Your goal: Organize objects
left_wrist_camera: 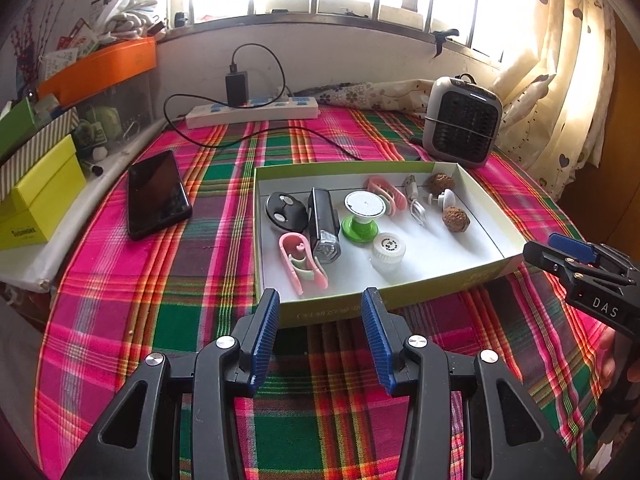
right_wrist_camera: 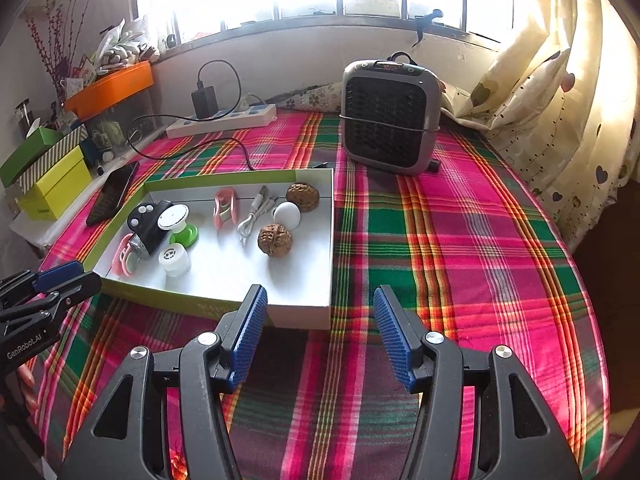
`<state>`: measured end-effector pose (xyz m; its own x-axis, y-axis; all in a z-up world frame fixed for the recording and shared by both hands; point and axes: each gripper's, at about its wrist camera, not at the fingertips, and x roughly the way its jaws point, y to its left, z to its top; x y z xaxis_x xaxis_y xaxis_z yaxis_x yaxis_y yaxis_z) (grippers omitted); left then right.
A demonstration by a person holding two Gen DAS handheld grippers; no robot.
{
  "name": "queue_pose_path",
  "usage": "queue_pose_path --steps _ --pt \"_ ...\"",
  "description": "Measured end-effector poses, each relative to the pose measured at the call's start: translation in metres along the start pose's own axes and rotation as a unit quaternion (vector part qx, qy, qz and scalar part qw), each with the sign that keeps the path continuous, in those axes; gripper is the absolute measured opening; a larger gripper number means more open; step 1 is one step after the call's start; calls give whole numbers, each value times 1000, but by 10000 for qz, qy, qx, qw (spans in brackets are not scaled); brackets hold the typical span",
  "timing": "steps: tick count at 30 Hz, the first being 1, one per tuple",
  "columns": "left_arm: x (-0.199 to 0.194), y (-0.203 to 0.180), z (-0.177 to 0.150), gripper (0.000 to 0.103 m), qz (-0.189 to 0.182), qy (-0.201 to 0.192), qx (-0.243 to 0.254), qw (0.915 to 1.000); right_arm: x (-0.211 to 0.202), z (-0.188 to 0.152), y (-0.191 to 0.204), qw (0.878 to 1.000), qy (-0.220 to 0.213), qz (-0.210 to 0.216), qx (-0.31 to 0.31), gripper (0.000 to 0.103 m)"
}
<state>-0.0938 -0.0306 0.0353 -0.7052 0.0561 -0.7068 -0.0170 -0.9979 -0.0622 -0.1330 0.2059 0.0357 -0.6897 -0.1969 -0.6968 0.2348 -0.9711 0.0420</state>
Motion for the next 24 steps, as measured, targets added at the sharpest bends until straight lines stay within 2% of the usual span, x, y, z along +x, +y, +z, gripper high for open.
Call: queue_pose_path --steps 16,24 --pt "-5 1 -24 41 17 188 -9 9998 -6 -26 2 9998 176 45 60 56" --pt "4 -5 -37 41 157 482 26 9987 -2 -38 8 9991 425 22 -7 56"
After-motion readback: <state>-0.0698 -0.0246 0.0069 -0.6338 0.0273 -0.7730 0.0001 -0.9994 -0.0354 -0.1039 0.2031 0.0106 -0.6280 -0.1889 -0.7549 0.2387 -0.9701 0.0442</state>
